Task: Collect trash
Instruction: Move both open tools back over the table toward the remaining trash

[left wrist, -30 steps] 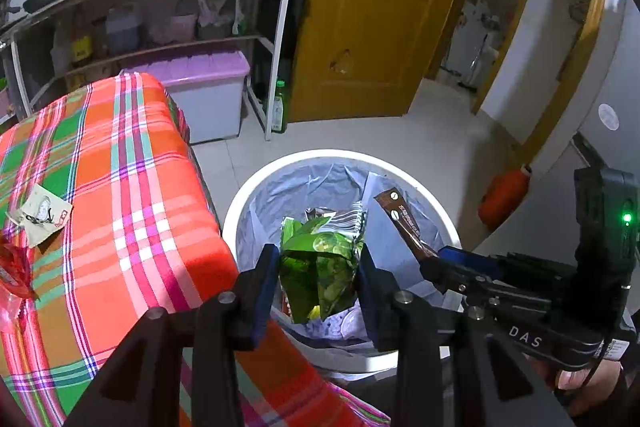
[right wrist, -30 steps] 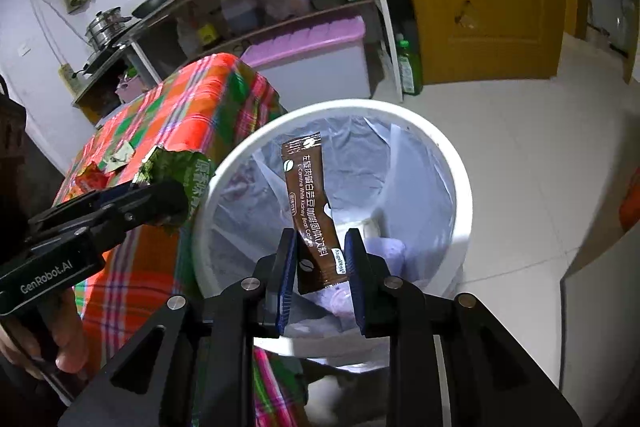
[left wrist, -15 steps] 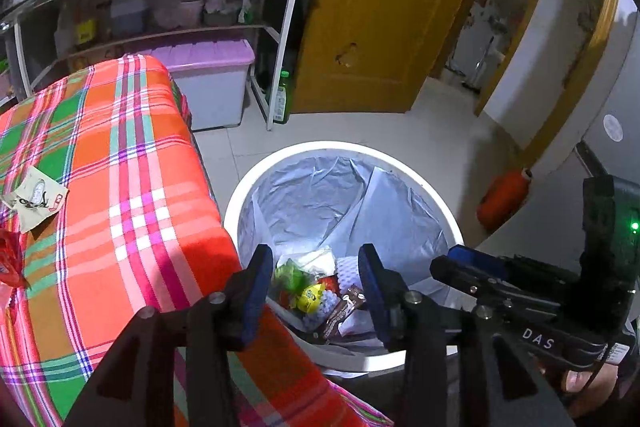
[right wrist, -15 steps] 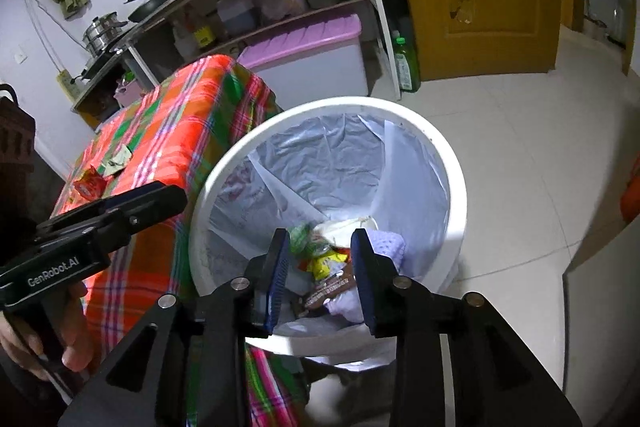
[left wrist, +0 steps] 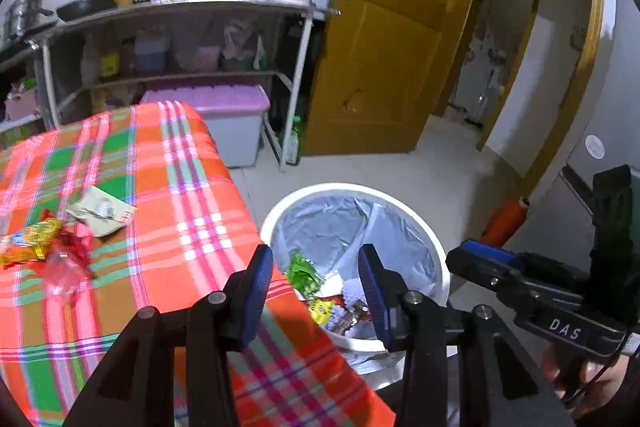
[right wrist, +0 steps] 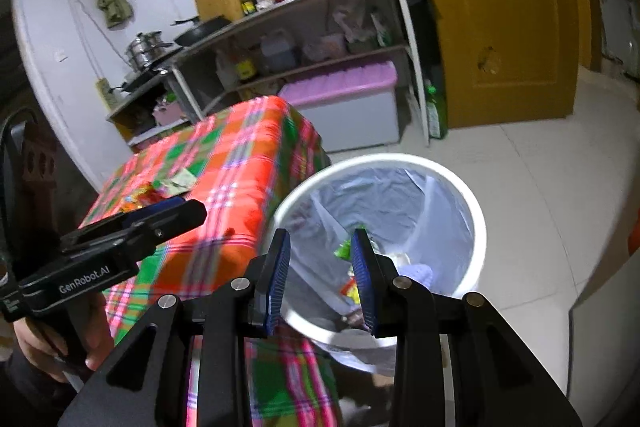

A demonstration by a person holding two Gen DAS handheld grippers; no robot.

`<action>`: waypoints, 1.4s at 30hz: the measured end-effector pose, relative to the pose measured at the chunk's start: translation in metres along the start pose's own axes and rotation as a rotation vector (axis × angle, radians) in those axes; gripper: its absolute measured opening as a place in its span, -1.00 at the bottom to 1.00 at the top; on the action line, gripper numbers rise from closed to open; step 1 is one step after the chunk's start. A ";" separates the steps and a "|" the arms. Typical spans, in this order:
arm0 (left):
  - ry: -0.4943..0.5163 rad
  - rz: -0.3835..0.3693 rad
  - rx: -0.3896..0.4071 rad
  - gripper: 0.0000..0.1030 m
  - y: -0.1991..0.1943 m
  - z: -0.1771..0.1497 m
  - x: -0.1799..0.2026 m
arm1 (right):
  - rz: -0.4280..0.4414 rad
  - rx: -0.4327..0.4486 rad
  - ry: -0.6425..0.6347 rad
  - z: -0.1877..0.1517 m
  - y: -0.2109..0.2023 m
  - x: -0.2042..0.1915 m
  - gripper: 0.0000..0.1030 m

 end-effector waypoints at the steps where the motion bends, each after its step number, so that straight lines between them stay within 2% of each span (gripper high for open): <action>1: 0.005 0.012 0.021 -0.14 -0.009 -0.001 -0.001 | 0.005 0.005 -0.007 0.000 -0.002 -0.005 -0.37; 4: 0.010 0.036 0.064 -0.14 -0.031 -0.005 -0.005 | 0.026 0.017 -0.021 0.000 -0.009 -0.018 -0.37; 14: -0.029 0.099 0.138 -0.14 -0.091 -0.016 -0.032 | 0.105 0.032 -0.090 -0.006 -0.025 -0.067 -0.35; 20: -0.056 0.146 0.154 -0.14 -0.117 -0.031 -0.050 | 0.155 0.047 -0.116 -0.009 -0.030 -0.089 -0.09; 26: -0.072 0.197 0.167 -0.14 -0.136 -0.045 -0.069 | 0.176 0.054 -0.190 -0.016 -0.029 -0.114 -0.07; 32: -0.114 0.251 0.176 -0.14 -0.153 -0.056 -0.086 | 0.176 0.003 -0.268 -0.023 -0.015 -0.138 -0.07; 42: -0.169 0.299 0.146 -0.14 -0.156 -0.064 -0.125 | 0.207 -0.038 -0.328 -0.016 0.015 -0.169 -0.07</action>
Point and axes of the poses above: each gripper's, at about its wrist camera, not at the fingertips, and y roughly the way its jaws point, x to its right, z to its top, the point moved 2 cm from there along y, roughly the way its jaws point, and after that the axes turned 2 degrees about y, right-handed, at the moved point
